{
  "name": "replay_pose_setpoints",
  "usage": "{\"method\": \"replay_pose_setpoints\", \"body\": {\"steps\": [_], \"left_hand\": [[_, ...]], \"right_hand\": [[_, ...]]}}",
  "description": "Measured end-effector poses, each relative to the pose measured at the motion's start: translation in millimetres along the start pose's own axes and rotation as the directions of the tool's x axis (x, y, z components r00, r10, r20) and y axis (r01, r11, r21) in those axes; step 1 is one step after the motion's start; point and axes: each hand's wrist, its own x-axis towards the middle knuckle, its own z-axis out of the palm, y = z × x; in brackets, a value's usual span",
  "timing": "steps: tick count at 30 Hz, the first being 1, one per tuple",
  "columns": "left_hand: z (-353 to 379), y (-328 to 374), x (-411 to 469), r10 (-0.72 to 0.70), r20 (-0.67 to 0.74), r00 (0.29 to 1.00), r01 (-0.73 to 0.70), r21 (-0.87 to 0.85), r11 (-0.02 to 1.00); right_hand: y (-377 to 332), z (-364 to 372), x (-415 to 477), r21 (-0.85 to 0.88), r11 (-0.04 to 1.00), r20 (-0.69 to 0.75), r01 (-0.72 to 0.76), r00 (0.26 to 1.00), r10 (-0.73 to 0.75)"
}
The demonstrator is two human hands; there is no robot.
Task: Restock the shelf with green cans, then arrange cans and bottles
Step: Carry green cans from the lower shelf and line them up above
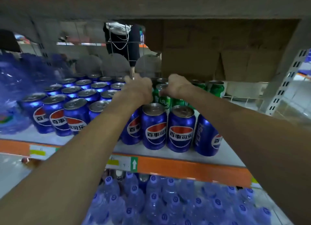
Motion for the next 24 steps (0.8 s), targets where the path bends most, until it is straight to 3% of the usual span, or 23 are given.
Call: {"method": "replay_pose_setpoints", "body": {"steps": [5,10,14,18,21,24], "left_hand": [[-7.5,0.8,-7.8,-0.055,0.06,0.997,0.066,-0.188,0.98],[-15.2,-4.1,-14.4,-0.099,0.093,0.991,0.119,-0.246,0.962],[-19.5,-2.2,-24.8,-0.094,0.014,0.995,0.095,-0.262,0.961],[-45.7,9.8,-32.1,-0.1,-0.052,0.994,0.08,-0.301,0.95],[-68.9,24.2,-38.8,-0.03,-0.153,0.988,-0.024,-0.335,0.942],[-74.1,37.8,-52.9,0.024,-0.303,0.953,-0.17,-0.466,0.868]], "right_hand": [[-6.1,6.5,2.7,-0.041,0.999,0.017,-0.002,1.0,0.003],[-0.9,1.8,4.0,-0.009,0.999,0.063,-0.045,0.997,0.046],[2.2,2.5,5.2,0.052,0.997,0.043,-0.049,0.998,0.047],[6.0,-8.3,-2.7,0.073,0.996,-0.086,-0.041,0.995,0.047],[11.6,-26.2,-11.9,0.091,0.995,-0.207,-0.042,0.977,0.06],[21.5,-47.3,-42.5,0.028,0.999,-0.301,-0.026,0.953,0.033]]}}
